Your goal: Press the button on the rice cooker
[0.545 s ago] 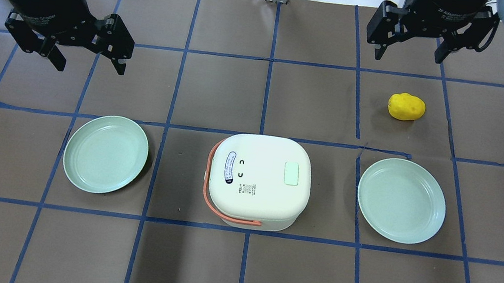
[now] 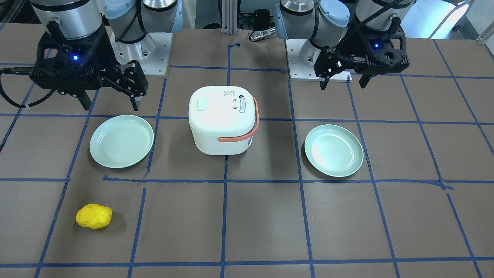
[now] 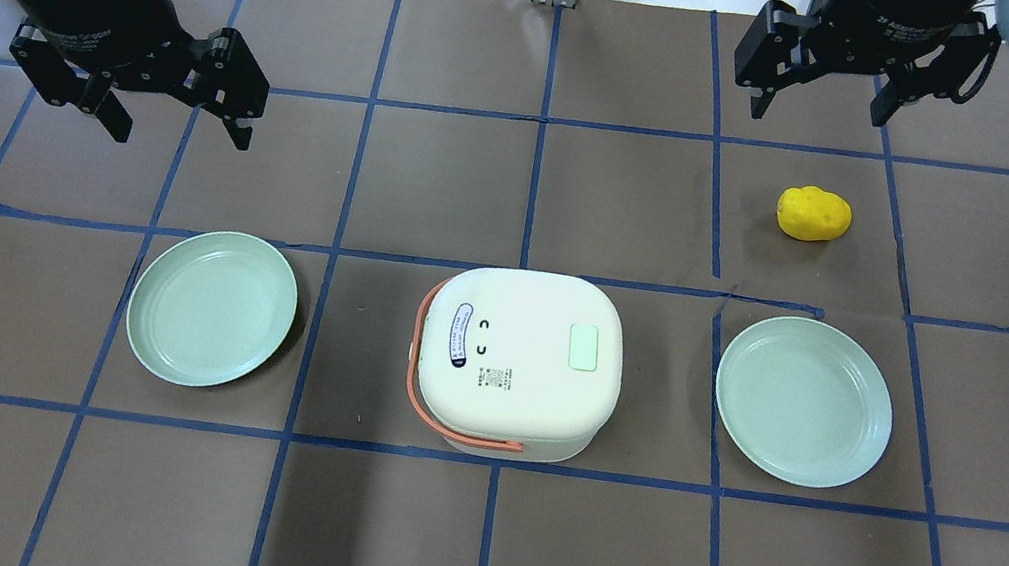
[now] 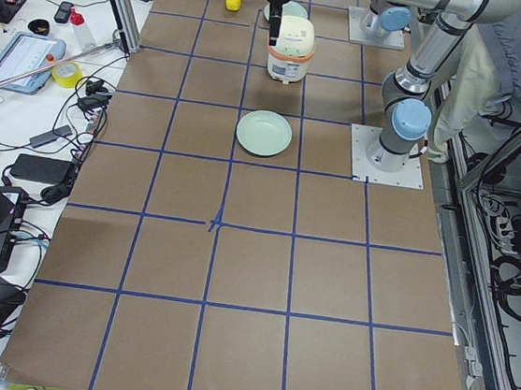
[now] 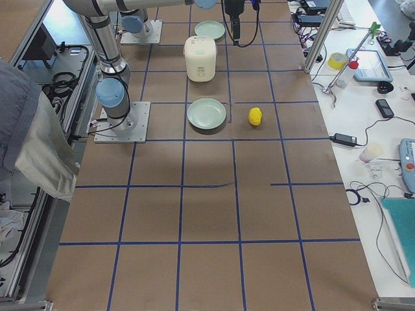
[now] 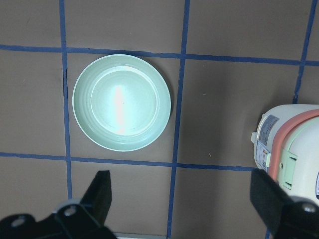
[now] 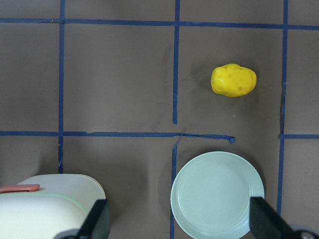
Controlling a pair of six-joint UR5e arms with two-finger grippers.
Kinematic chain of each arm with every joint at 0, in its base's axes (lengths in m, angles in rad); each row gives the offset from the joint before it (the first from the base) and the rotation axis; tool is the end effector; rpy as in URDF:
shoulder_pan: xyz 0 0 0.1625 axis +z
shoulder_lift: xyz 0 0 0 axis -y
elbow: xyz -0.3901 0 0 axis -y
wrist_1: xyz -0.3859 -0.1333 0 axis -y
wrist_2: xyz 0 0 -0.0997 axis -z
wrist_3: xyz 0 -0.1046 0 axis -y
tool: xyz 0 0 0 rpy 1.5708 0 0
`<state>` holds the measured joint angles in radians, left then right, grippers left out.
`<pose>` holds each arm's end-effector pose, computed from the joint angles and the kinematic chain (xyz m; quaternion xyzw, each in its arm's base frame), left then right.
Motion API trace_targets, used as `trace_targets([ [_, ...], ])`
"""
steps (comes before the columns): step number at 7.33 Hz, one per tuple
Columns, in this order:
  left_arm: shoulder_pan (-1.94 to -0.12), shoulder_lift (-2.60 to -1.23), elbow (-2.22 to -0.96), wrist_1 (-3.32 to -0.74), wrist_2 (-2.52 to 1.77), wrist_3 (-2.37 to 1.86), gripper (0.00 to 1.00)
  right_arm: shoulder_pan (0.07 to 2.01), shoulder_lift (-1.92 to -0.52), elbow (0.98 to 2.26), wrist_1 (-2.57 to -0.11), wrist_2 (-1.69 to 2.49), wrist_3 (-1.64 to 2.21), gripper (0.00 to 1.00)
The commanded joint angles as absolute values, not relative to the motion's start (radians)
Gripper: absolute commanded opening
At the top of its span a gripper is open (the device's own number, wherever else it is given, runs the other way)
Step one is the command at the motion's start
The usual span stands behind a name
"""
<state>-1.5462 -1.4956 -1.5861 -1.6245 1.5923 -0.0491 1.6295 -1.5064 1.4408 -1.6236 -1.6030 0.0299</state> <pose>-0.1198 -0.4593 0.4706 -0.0369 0.9993 -0.0032 0.0107 0.1603 -0.5130 0.4851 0.0134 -0.9980 0.0598 0.0134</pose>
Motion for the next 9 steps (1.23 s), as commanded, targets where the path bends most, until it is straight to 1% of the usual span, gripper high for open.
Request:
trace_targets([
  [1, -1.546, -1.496, -1.586, -1.624, 1.592, -0.049, 1.00, 1.632, -1.508, 1.443, -1.620, -1.601, 0.034, 1.00],
  [2, -1.546, -1.496, -1.586, -1.624, 1.592, -0.049, 1.00, 1.632, -1.508, 1.447, -1.620, -1.601, 0.034, 0.92],
  [4, -1.546, -1.496, -1.586, -1.624, 1.592, -0.049, 1.00, 1.632, -1.508, 1.448, -1.618, -1.601, 0.035, 0.86],
  [5, -1.546, -1.496, -1.586, -1.624, 1.592, -0.049, 1.00, 1.634, -1.509, 1.448, -1.612, -1.601, 0.035, 0.63],
  [6, -1.546, -1.496, -1.586, -1.624, 1.592, -0.049, 1.00, 1.635, -1.512, 1.456, -1.609, -1.594, 0.037, 0.31],
  [7, -1.546, -1.496, -1.586, -1.624, 1.592, -0.049, 1.00, 1.635, -1.525, 1.466, -1.564, -1.532, 0.050, 0.07],
  [8, -1.546, -1.496, -1.586, -1.624, 1.592, -0.051, 1.00, 1.643, -1.537, 1.488, -1.546, -1.523, 0.072, 0.05],
  [9, -1.546, -1.496, -1.586, -1.624, 1.592, -0.049, 1.00, 1.676, -1.546, 1.535, -1.549, -1.519, 0.116, 0.05],
])
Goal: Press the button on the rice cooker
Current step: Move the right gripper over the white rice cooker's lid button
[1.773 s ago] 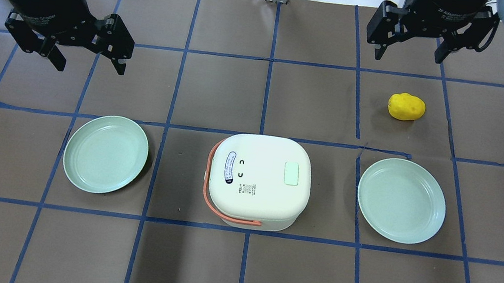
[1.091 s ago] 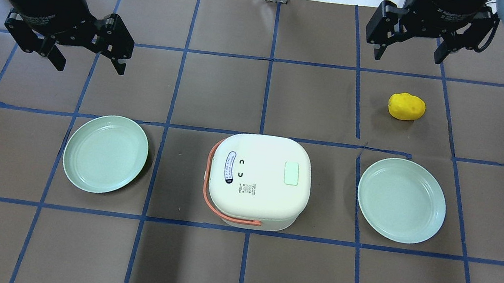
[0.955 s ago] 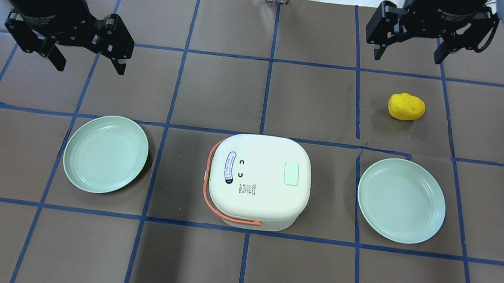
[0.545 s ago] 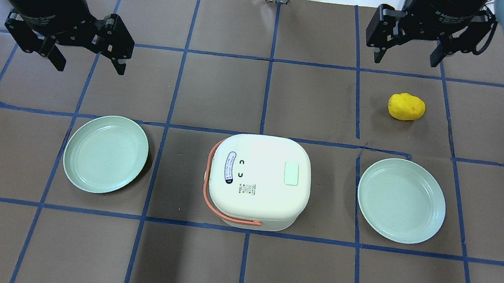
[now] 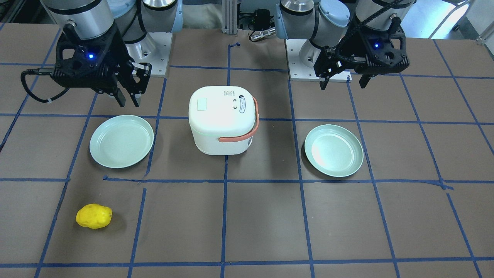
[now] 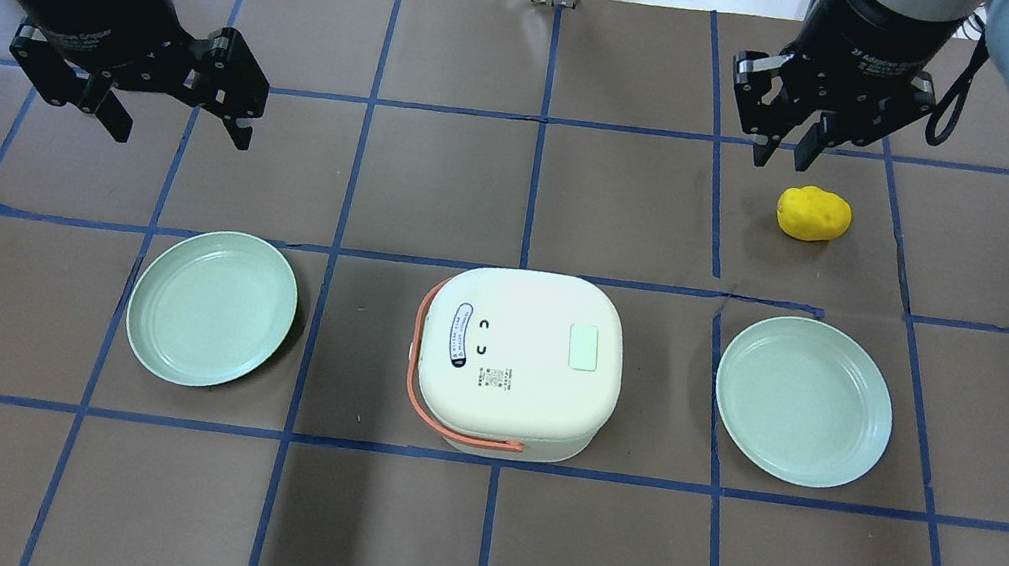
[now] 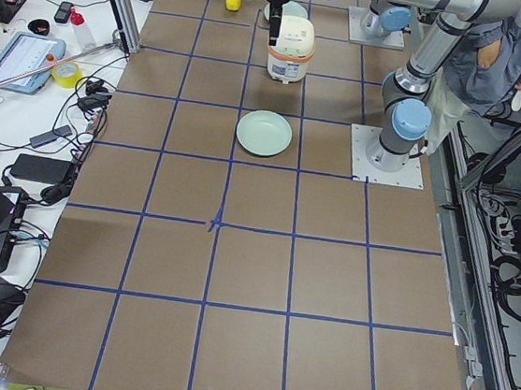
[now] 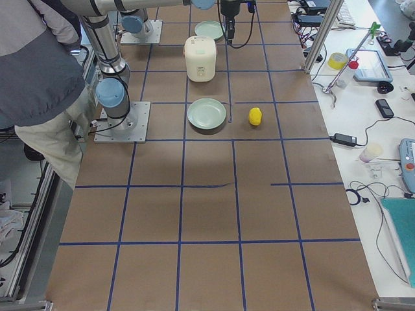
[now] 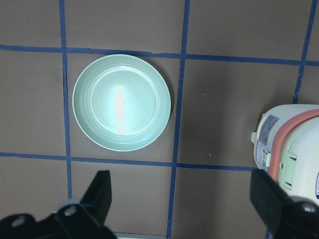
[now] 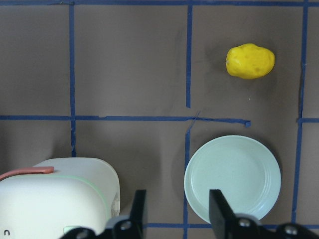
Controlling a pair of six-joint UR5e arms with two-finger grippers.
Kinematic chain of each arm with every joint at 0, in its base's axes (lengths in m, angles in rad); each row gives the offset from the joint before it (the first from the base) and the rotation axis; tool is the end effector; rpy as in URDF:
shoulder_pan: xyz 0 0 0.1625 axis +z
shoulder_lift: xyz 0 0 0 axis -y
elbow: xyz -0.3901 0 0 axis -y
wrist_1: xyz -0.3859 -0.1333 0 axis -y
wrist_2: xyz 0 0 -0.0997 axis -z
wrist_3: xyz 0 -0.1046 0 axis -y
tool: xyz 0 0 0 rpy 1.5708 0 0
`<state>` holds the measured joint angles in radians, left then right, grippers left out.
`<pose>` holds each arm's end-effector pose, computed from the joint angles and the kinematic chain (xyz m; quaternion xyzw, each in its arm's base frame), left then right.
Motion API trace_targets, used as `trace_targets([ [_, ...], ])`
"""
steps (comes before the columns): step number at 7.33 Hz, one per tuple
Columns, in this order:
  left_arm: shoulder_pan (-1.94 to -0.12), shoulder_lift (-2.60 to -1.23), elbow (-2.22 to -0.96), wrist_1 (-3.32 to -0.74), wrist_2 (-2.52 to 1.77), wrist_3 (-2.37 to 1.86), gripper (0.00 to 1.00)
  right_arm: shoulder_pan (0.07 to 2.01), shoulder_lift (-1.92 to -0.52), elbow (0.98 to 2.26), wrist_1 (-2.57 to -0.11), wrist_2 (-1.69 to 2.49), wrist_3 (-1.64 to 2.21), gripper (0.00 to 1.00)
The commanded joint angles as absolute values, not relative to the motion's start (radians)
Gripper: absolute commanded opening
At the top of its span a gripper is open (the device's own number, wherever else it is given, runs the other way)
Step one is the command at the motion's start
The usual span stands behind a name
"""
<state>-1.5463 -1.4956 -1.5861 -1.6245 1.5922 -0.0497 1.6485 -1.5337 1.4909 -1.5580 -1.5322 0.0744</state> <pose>-0.1198 -0.4593 0.4706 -0.0371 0.9992 -0.0032 0.0107 0.1760 -0.4906 0.4674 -0.0019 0.9997 -0.0135 0.0204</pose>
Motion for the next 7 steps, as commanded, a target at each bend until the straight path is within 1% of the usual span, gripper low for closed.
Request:
trace_targets([
  [1, -1.546, -1.496, -1.586, -1.624, 1.592, -0.049, 1.00, 1.724, -1.551, 1.572, -1.551, -1.519, 0.179, 0.03],
  [3, -1.546, -1.496, -1.586, -1.624, 1.592, -0.051, 1.00, 1.819, -1.540, 1.642, -1.592, -1.519, 0.257, 0.03],
  [5, -1.546, -1.496, -1.586, -1.624, 1.592, -0.049, 1.00, 1.876, -1.542, 1.759, -1.730, -1.520, 0.288, 0.03],
  [7, -1.546, -1.496, -1.586, -1.624, 1.592, -0.049, 1.00, 1.908, -1.537, 1.796, -1.779, -1.520, 0.310, 0.03],
])
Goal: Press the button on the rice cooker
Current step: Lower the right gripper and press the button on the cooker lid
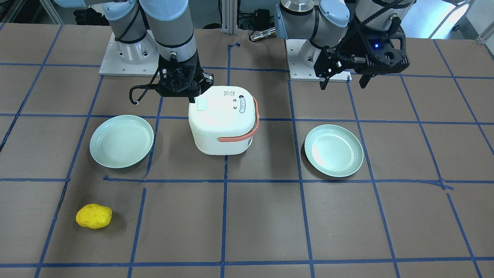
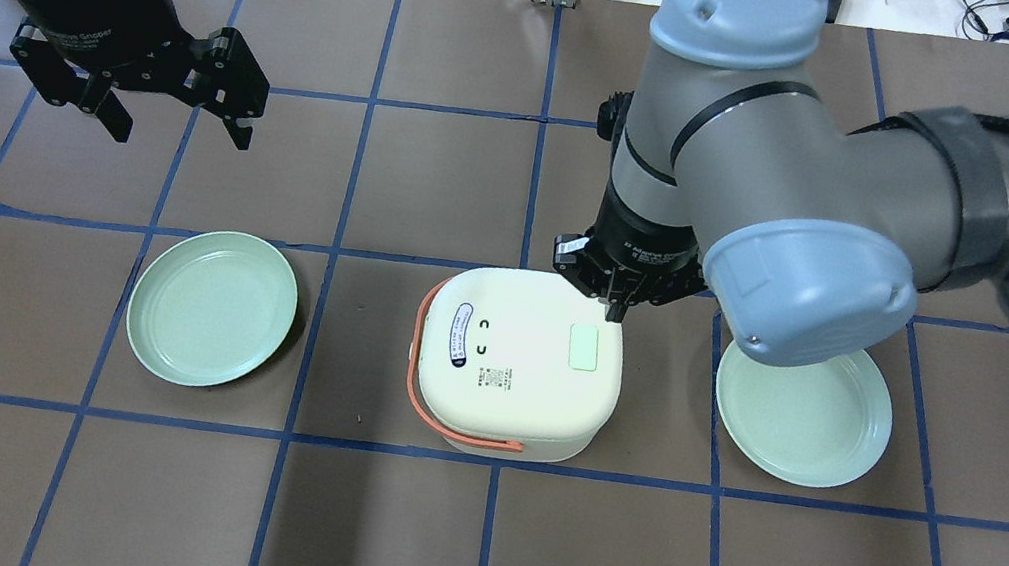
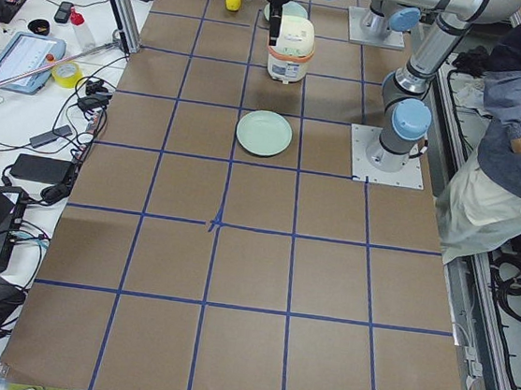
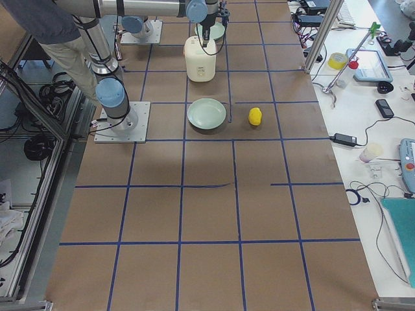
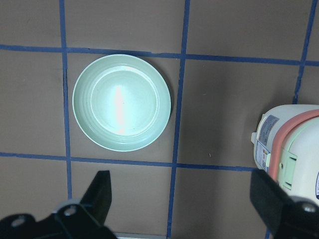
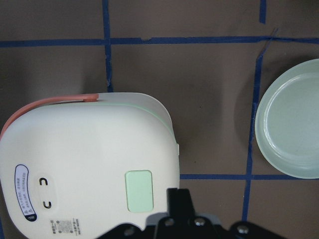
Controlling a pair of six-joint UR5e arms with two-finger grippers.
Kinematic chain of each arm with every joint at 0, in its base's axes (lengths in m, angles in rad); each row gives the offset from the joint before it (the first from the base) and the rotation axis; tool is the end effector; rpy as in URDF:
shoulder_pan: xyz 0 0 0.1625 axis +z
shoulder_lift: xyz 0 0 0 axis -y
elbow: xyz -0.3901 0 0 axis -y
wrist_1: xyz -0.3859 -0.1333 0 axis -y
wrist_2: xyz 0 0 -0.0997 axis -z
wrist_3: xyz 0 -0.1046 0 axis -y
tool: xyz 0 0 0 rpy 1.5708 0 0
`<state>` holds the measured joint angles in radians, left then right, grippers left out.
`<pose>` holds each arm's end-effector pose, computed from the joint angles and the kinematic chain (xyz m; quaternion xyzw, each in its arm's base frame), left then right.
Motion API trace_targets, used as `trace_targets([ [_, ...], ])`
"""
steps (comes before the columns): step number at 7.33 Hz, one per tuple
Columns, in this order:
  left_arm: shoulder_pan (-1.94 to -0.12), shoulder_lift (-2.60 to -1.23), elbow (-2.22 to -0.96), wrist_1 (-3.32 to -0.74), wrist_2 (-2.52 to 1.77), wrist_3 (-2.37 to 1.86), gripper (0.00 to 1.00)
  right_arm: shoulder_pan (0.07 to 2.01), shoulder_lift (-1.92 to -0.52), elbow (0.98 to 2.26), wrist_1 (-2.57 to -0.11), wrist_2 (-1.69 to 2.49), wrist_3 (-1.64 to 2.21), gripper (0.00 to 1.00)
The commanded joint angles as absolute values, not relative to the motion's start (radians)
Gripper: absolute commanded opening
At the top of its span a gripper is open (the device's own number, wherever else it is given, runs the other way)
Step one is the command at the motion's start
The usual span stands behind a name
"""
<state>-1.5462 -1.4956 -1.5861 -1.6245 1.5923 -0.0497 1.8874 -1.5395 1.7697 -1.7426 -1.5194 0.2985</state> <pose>-0.1198 -0.4593 0.4706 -0.0372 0.9992 -0.0032 0.0107 0.2816 -0.4143 0.3543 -0.0083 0.9992 0.0356 0.0156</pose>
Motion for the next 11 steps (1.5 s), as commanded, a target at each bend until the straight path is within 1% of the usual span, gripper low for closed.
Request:
trace_targets([
  [1, -1.546, -1.496, -1.586, -1.624, 1.592, -0.049, 1.00, 1.910, -1.531, 1.804, -1.801, -1.519, 0.310, 0.04],
  [4, -1.546, -1.496, -1.586, -1.624, 1.592, -0.051, 1.00, 1.914, -1.526, 1.836, -1.815, -1.520, 0.305, 0.04],
  [8, -1.546, -1.496, -1.586, -1.624, 1.592, -0.051, 1.00, 1.914, -1.522, 1.839, -1.815, -1.520, 0.299, 0.06],
  [9, -1.546, -1.496, -1.586, -1.624, 1.592, -0.051, 1.00, 1.914, -1.519, 1.839, -1.815, -1.522, 0.299, 0.09],
  [11, -1.546, -1.496, -1.586, -1.624, 1.592, -0.049, 1.00, 1.914, -1.520, 1.838, -1.815, -1.523, 0.296, 0.09],
])
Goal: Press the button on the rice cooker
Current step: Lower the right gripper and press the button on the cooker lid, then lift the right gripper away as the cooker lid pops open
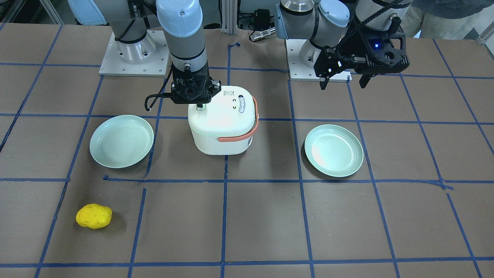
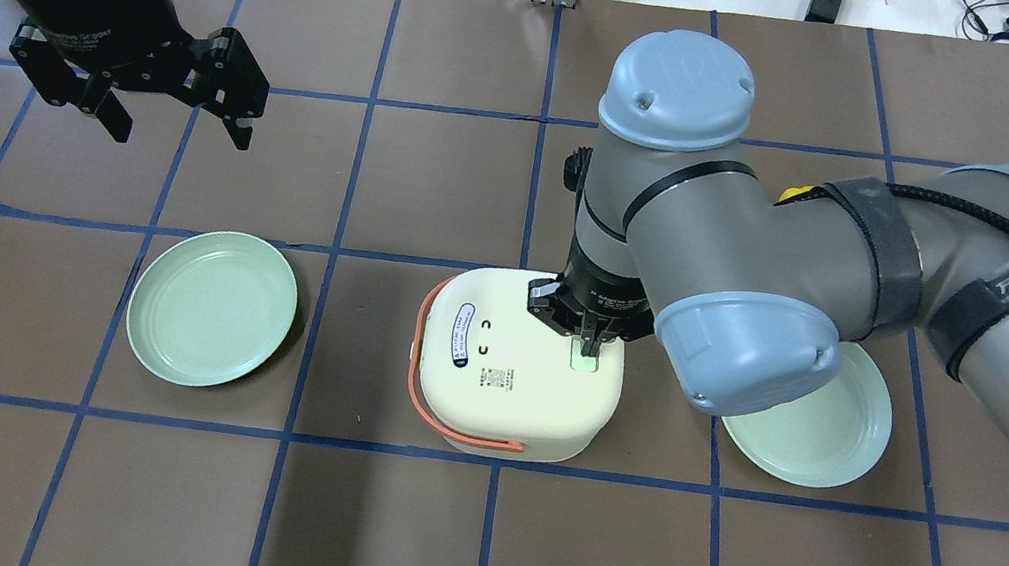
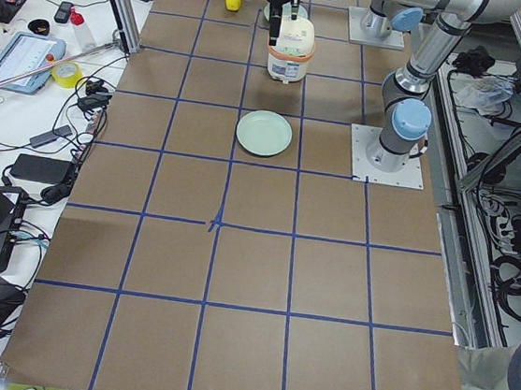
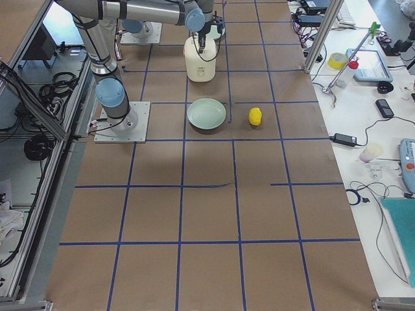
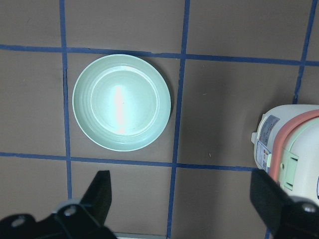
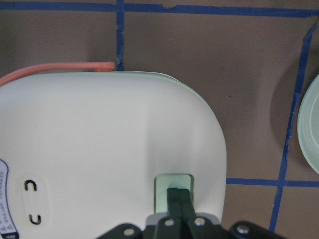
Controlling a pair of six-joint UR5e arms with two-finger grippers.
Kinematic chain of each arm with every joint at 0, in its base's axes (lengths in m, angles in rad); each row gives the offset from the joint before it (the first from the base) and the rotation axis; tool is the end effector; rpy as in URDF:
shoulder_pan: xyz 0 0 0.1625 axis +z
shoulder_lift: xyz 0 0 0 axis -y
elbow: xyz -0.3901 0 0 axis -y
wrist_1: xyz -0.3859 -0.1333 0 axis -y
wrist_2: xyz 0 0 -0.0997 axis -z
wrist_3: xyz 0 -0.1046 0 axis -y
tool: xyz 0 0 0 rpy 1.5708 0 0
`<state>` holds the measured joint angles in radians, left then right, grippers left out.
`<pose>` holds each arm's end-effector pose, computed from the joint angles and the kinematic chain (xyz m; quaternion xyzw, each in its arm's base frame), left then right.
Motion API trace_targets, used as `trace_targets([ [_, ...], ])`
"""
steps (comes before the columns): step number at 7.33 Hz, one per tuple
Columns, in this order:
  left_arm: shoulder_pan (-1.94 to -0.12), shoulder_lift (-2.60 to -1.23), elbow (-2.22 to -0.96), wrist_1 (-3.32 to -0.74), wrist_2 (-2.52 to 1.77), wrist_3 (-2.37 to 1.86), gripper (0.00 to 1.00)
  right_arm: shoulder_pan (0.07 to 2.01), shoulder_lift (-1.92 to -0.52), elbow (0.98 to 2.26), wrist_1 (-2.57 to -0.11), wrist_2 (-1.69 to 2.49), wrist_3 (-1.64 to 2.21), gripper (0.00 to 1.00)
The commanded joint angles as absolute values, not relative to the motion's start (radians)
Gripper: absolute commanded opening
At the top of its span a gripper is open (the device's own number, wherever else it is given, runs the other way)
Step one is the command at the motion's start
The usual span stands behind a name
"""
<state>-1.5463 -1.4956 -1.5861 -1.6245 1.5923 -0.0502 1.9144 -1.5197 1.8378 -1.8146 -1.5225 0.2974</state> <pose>-0.1198 -0.4593 0.4706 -0.0374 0.9992 -0.0032 0.0107 0.2913 -0.4036 0.3198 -0.0222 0.9988 0.0428 0.0112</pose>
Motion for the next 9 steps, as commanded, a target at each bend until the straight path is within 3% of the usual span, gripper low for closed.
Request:
trace_targets([
  [1, -1.546, -1.496, -1.586, -1.624, 1.592, -0.049, 1.00, 1.914, -1.519, 1.824, -1.815, -1.529, 0.295, 0.12],
  [2, -1.546, -1.496, -1.586, -1.624, 1.592, -0.051, 1.00, 1.914, -1.528, 1.812, -1.813, -1.542, 0.305, 0.95],
  [3, -1.546, -1.496, -1.586, -1.624, 1.592, -0.049, 1.00, 1.910, -1.532, 1.781, -1.801, -1.548, 0.307, 1.00],
  [6, -1.546, -1.496, -1.586, -1.624, 1.592, -0.049, 1.00, 1.820, -1.525, 1.594, -1.653, -1.594, 0.278, 1.00],
  [9, -1.546, -1.496, -1.586, -1.624, 1.592, -0.049, 1.00, 1.675, -1.529, 1.494, -1.603, -1.582, 0.083, 1.00],
])
